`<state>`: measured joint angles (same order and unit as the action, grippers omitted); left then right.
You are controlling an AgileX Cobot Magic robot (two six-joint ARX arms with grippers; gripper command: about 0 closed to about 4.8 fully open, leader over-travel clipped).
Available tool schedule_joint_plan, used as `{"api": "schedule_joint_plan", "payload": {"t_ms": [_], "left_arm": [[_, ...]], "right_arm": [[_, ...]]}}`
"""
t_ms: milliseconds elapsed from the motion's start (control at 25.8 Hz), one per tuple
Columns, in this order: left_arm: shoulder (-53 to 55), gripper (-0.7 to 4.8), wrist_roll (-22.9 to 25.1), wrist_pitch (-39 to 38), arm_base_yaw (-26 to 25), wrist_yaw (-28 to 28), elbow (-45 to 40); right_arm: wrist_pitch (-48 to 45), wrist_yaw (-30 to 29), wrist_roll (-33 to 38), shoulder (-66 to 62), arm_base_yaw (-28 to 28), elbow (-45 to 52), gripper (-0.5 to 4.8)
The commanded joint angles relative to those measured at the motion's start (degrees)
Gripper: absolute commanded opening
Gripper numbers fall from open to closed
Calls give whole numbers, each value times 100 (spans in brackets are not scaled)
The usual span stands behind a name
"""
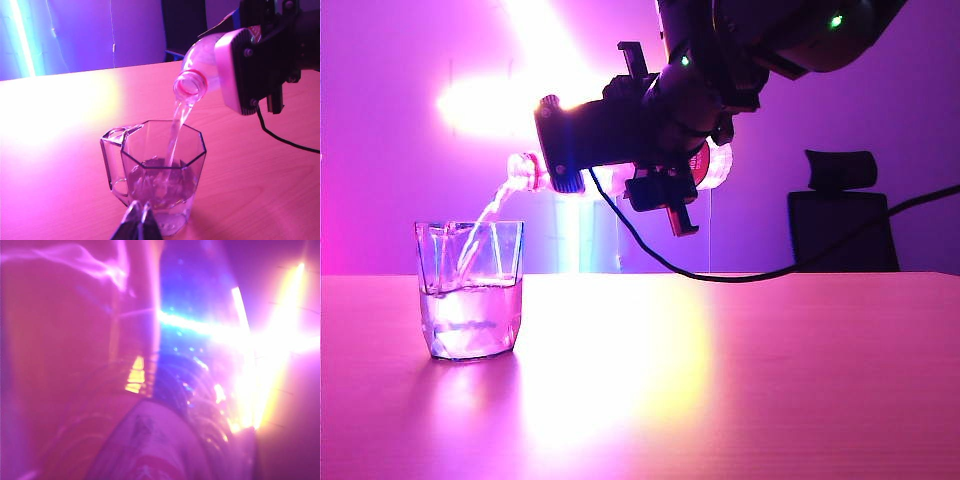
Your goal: Pick up the mineral water bottle on the table and pour water into the mug until it's half full.
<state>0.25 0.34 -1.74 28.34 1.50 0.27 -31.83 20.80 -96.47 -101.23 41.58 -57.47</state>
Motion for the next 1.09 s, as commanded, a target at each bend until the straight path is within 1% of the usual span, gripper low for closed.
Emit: {"api": "schedule_joint_plan", "payload": {"t_ms": [39, 116, 349, 427, 544, 621, 738, 854, 1010, 1087], "left_arm": [[9, -2, -15, 52, -7, -22, 24], [9, -2, -15, 52, -9, -24, 24], [9, -2, -15, 52, -9, -24, 24], [9, -2, -15, 52, -9, -22, 22], [9, -2, -15, 50, -11, -24, 24], [9, -2, -15, 50, -11, -22, 24], [9, -2, -15, 50, -11, -24, 24], [9, -2, -15, 50, -13, -22, 24], [9, -2, -15, 50, -15, -24, 24], [9, -2, -15, 50, -15, -24, 24]], "right_arm": [[-175, 4, 70, 57, 13, -61, 247], [-31, 4, 177, 57, 24, -61, 247], [417, 87, 1132, 57, 61, -61, 250], [411, 142, 1832, 59, 129, -61, 252], [431, 232, 2446, 59, 216, -61, 252], [450, 350, 3200, 76, 267, -61, 252], [487, 400, 3936, 142, 306, -61, 252], [678, 522, 4883, 317, 332, -61, 252], [1202, 424, 6618, 688, 251, -61, 253], [1497, 52, 7361, 872, 151, -61, 253]]}}
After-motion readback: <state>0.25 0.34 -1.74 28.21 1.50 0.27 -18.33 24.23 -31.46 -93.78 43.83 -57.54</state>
